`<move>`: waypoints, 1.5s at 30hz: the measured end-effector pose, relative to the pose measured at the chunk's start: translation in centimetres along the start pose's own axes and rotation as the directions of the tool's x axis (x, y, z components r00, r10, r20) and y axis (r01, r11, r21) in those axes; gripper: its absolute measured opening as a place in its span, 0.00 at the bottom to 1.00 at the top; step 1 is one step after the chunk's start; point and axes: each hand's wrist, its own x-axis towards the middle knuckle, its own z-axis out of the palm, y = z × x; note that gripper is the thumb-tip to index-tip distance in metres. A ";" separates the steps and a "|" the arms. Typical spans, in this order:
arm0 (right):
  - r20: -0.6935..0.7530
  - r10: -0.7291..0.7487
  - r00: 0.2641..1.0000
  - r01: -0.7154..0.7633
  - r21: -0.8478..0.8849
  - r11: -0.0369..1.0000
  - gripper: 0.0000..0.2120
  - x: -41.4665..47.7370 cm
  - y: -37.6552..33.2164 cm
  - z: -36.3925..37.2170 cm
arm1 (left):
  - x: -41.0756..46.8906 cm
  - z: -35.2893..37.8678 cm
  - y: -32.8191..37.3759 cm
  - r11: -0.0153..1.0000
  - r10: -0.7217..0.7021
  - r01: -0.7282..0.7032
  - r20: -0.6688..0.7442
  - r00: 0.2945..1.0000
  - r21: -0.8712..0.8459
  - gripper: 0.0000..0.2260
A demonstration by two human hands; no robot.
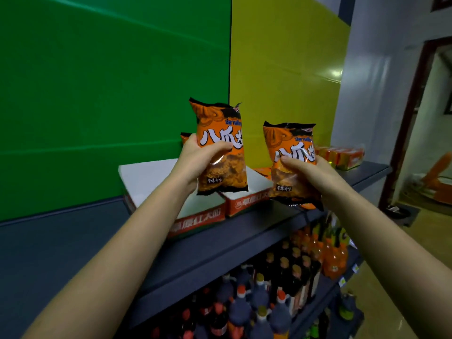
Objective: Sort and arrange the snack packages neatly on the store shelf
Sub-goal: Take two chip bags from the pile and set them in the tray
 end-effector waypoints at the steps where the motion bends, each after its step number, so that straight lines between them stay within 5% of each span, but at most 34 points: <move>1: 0.004 -0.017 1.000 0.016 0.018 1.000 0.17 1.6 0.0 0.0 | 1.1 0.3 0.0 1.000 0.005 -0.005 -0.007 1.000 0.005 0.13; 3: 0.043 -0.044 0.998 0.042 0.054 0.998 0.07 4.2 0.1 0.3 | 3.2 0.8 -0.5 1.000 0.012 -0.012 -0.029 1.000 0.018 0.13; 7: 0.074 -0.109 0.991 0.100 0.111 0.989 0.09 8.5 0.7 0.8 | 6.4 1.2 -1.9 0.996 0.015 -0.009 -0.076 0.997 0.085 0.18; 10: 0.105 -0.119 0.987 0.101 0.163 0.981 0.14 11.7 0.9 1.2 | 8.4 1.3 -3.0 0.992 0.000 0.010 -0.073 0.997 0.129 0.13; 14: 0.189 -0.144 0.971 0.106 0.199 0.974 0.07 15.6 1.9 2.4 | 10.6 1.3 -4.7 0.986 -0.014 0.031 -0.105 0.994 0.163 0.12; 21: 0.328 -0.166 0.930 0.095 0.223 0.970 0.13 23.0 3.5 4.6 | 14.2 1.1 -7.4 0.960 -0.064 0.113 -0.192 0.979 0.255 0.23; 25: 0.439 -0.135 0.888 0.036 0.225 0.974 0.30 25.4 5.3 6.4 | 14.9 0.6 -9.1 0.933 -0.110 0.184 -0.241 0.964 0.309 0.16; 31: 0.589 -0.134 0.797 -0.044 0.277 0.960 0.28 26.1 7.3 8.8 | 14.8 0.2 -10.3 0.877 -0.115 0.231 -0.283 0.952 0.422 0.19; 40: 0.708 -0.225 0.669 0.271 0.050 0.961 0.34 26.7 9.1 9.1 | 14.5 -0.5 -10.2 0.797 -0.161 0.302 -0.297 0.941 0.523 0.25; 45: 0.698 -0.186 0.692 0.400 -0.157 0.903 0.36 27.6 9.3 9.4 | 14.5 -0.7 -10.1 0.774 -0.185 0.316 -0.281 0.942 0.549 0.28</move>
